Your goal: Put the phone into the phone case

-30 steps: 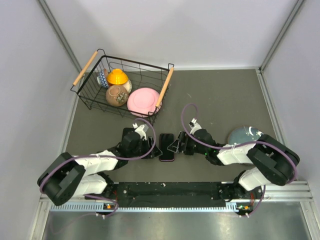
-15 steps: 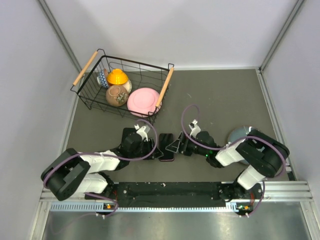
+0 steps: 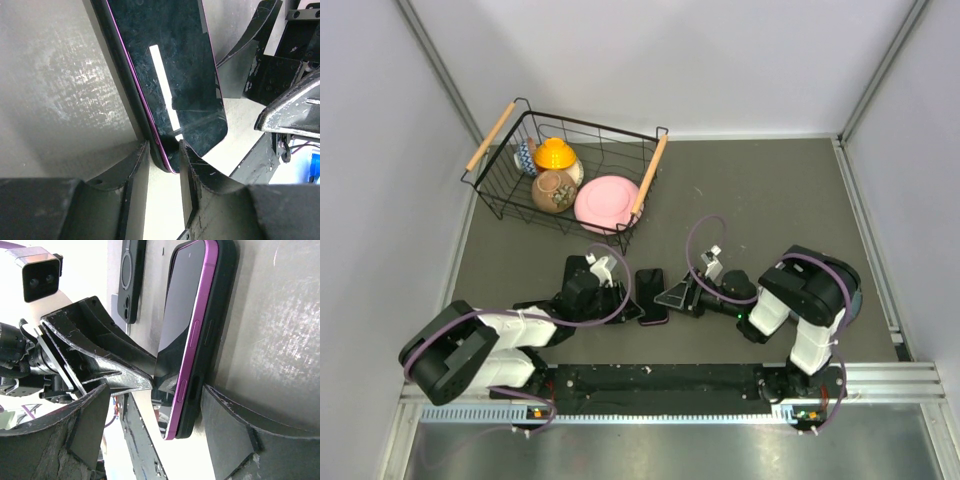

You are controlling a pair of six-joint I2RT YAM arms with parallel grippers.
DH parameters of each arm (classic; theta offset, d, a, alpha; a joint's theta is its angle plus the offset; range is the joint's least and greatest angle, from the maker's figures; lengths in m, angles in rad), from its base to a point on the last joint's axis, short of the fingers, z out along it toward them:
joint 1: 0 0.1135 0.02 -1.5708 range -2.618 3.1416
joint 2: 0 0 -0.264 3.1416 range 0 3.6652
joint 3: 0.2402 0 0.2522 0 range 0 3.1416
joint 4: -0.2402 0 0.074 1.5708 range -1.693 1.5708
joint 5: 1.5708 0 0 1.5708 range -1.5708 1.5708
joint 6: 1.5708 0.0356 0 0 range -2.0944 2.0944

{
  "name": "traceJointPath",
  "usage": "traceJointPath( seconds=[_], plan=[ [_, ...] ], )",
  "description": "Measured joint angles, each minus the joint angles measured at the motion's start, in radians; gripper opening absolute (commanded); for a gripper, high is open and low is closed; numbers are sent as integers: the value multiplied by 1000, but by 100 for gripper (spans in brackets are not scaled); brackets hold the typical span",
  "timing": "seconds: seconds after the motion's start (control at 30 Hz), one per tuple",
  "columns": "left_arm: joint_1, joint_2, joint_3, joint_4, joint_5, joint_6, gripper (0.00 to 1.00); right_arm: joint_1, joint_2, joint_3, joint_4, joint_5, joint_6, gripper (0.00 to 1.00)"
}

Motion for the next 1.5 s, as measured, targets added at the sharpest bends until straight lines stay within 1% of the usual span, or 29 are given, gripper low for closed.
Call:
traceJointPath(
  seconds=[0.2, 0.3, 0.37, 0.4, 0.43, 0.5, 0.53, 0.6, 0.63, 0.7, 0.77, 0.8, 0.83, 0.97, 1.07, 1.1, 1.2, 1.3, 1.5],
  plan=[
    [0, 1, -9, 16, 11, -10, 33, 0, 19, 0, 17, -16, 15, 66],
    [0, 1, -13, 20, 21, -11, 33, 0, 19, -1, 9, -19, 15, 61],
    [0, 1, -13, 20, 26, -12, 33, 0, 19, -8, 7, -19, 16, 56],
    [0, 1, -13, 20, 27, -12, 33, 0, 19, -12, 7, -19, 16, 52],
    [0, 1, -13, 20, 30, -12, 33, 0, 19, -15, 3, -21, 16, 45],
    [0, 1, -14, 20, 32, -13, 33, 0, 19, -16, -4, -21, 10, 38],
    [0, 1, -14, 20, 33, -13, 33, 0, 19, -16, -14, -22, 9, 31],
    [0, 1, -15, 23, 34, -13, 35, 0, 19, -16, -29, -24, 5, 23],
    [0, 1, -16, 23, 34, -13, 36, -1, 19, -16, -34, -26, 5, 15],
    [0, 1, -16, 23, 34, -13, 38, -3, 19, -16, -34, -30, 11, 10],
    [0, 0, -16, 23, 34, -13, 39, -4, 13, -16, -36, -35, 13, 13],
    [0, 0, -16, 23, 34, -13, 39, -4, 11, -16, -39, -36, 13, 21],
    [-1, 0, -16, 23, 34, -13, 39, -4, 8, -16, -41, -39, 12, 26],
    [-1, 0, -16, 24, 39, -13, 39, -4, -2, -16, -45, -50, 16, 33],
    [-1, 1, -15, 24, 40, -13, 40, -4, -5, -14, -45, -64, 17, 48],
    [-1, 1, -15, 24, 40, -13, 40, -4, -5, -13, -45, -70, 18, 51],
    [-2, 1, -15, 24, 40, -13, 40, -4, -5, -11, -42, -87, 18, 50],
    [-2, 2, -15, 24, 40, -13, 40, -4, -5, -11, -42, -94, 18, 46],
    [-2, 3, -15, 26, 41, -13, 40, -4, -22, -11, -48, -95, 14, 47]
  ],
)
